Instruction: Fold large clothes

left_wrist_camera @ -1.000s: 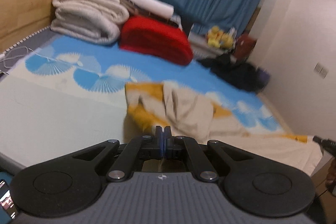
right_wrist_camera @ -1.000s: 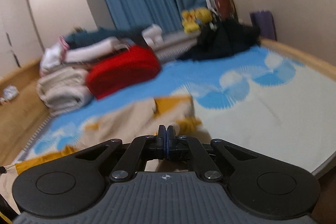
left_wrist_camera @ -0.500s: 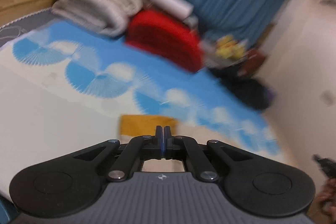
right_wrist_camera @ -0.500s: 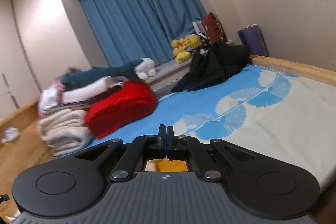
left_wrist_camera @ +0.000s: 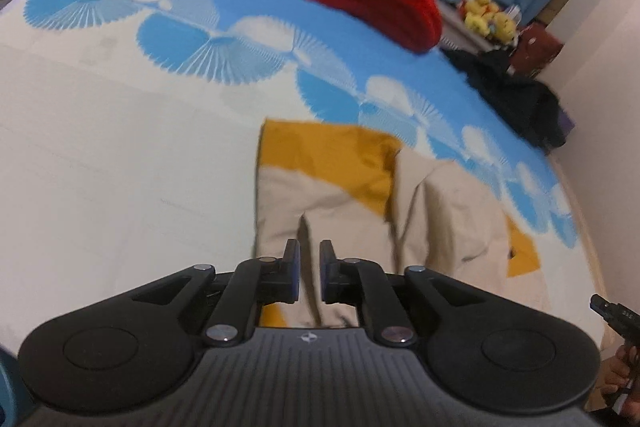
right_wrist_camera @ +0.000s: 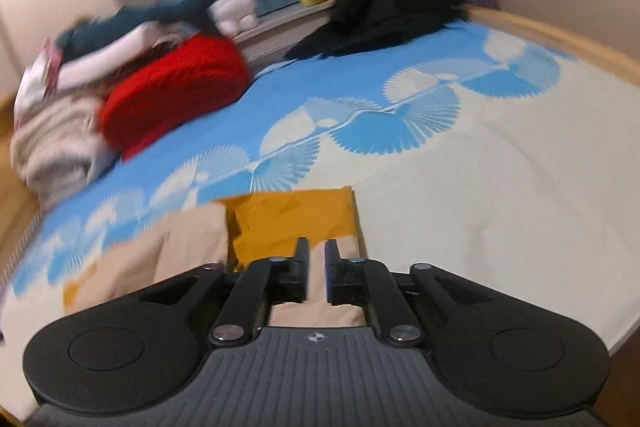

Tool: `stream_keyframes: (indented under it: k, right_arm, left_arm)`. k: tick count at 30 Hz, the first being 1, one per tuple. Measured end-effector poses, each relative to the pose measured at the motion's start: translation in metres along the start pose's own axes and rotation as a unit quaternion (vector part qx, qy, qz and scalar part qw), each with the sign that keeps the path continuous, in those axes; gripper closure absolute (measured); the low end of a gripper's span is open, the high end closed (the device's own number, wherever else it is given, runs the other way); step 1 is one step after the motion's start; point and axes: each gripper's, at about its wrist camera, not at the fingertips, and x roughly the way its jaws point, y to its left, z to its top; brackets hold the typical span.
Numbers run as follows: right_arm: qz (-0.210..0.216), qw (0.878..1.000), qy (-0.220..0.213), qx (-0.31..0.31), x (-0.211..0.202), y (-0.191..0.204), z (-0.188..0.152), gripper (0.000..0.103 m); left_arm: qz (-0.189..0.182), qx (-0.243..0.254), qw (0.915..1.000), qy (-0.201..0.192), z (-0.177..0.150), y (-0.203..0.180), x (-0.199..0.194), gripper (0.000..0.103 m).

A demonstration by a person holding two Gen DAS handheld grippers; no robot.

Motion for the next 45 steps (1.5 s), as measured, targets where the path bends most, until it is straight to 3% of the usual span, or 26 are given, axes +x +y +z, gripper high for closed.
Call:
stream_keyframes:
  k: [2,4,8,12,18,26,29,32,34,35,37,38,40,45]
  right_arm:
    - [0.002,0.999,0.035,0.003,0.009,-0.004,-0.010,0.073]
    - [0.008,0.996,0.084,0.015,0.022,-0.008,-0.022,0.068]
    - [-0.016,0.988,0.154,0.028,0.053,-0.017,-0.040,0.064]
    - [-0.022,0.983,0.167,0.076,0.076,-0.024,-0.041,0.062]
    - [-0.026,0.984,0.158,0.079,0.106,-0.018,-0.025,0.057]
    - [0.003,0.977,0.160,0.139,0.158,-0.039,0.007,0.052]
    - [0.010,0.977,0.155,0.144,0.181,-0.040,0.017,0.052]
    - [0.016,0.981,0.144,0.132,0.200,-0.036,0.026,0.052]
    - [0.019,0.984,0.136,0.116,0.210,-0.029,0.031,0.054]
    - [0.020,0.985,0.134,0.107,0.214,-0.027,0.032,0.064]
    - [0.019,0.987,0.133,0.087,0.220,-0.021,0.036,0.079]
    - [0.020,0.989,0.128,0.075,0.221,-0.019,0.038,0.094]
    - [0.019,0.992,0.114,0.051,0.219,-0.013,0.044,0.101]
    - [0.023,0.999,0.039,0.013,0.192,0.005,0.071,0.103]
  left_arm:
    - [0.012,0.013,0.9996,0.021,-0.005,-0.001,0.010,0.075]
    - [0.023,0.033,0.9981,0.047,-0.012,-0.006,0.025,0.052]
    - [0.034,0.064,0.9937,0.085,-0.017,-0.005,0.050,0.044]
    - [0.021,0.019,0.9955,0.090,-0.009,0.007,0.071,0.027]
    - [0.002,-0.065,0.9948,0.079,0.018,0.018,0.101,0.020]
    - [0.011,-0.075,0.9941,0.077,0.051,0.023,0.157,0.019]
    - [0.014,-0.065,0.9957,0.064,0.060,0.022,0.177,0.022]
    - [0.011,-0.051,0.9980,0.036,0.071,0.019,0.189,0.040]
    - [0.009,-0.052,0.9982,0.028,0.076,0.020,0.196,0.061]
    - [0.008,-0.045,0.9986,0.029,0.078,0.019,0.199,0.067]
    - [0.006,-0.021,0.9994,0.027,0.083,0.016,0.203,0.095]
    - [0.007,-0.004,0.9997,0.023,0.087,0.012,0.202,0.099]
    - [0.016,0.022,0.9996,0.012,0.094,0.003,0.196,0.102]
    - [0.011,0.075,0.9960,-0.048,0.113,-0.031,0.162,0.102]
